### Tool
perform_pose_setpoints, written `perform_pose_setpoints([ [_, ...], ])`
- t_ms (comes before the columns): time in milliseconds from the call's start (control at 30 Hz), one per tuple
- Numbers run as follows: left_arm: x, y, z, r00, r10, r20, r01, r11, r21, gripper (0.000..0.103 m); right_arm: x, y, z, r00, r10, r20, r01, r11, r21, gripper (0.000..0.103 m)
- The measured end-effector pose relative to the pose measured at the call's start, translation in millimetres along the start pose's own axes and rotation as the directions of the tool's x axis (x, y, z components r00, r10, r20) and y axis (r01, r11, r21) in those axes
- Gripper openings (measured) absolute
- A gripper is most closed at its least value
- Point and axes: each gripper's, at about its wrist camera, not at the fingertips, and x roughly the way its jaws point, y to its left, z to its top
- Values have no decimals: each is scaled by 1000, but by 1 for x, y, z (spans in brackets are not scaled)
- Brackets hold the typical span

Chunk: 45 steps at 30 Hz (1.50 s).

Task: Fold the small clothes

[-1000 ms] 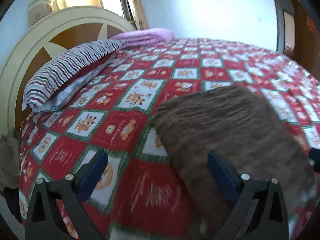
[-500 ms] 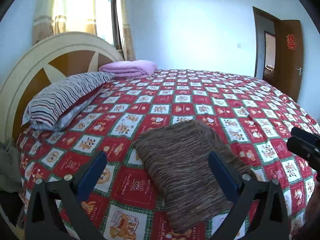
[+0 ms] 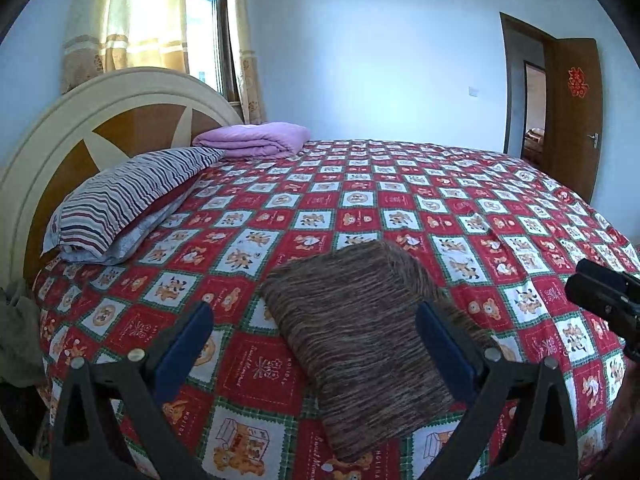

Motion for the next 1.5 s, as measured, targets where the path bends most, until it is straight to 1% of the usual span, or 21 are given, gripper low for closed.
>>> perform_pose_setpoints([
  [867, 0, -9, -1, 1000, -4, -6, 4, 1000, 23, 103, 0, 7, -6, 1000, 2, -2, -2, 1000, -8, 66],
  [1067, -1, -11, 0, 1000, -1, 3, 1, 1000, 24, 103, -5, 7, -6, 1000, -13, 22, 13, 1000, -14, 66],
  [1167, -4, -11, 1, 1000, -16, 10, 16, 999, 33, 103, -8, 6, -5, 999, -18, 35, 18, 1000, -12, 66],
  [1500, -13, -8, 6, 999, 5, 53, -6, 1000, 26, 103, -27, 3, 2, 992, -44, 114, 44, 999, 4, 66],
])
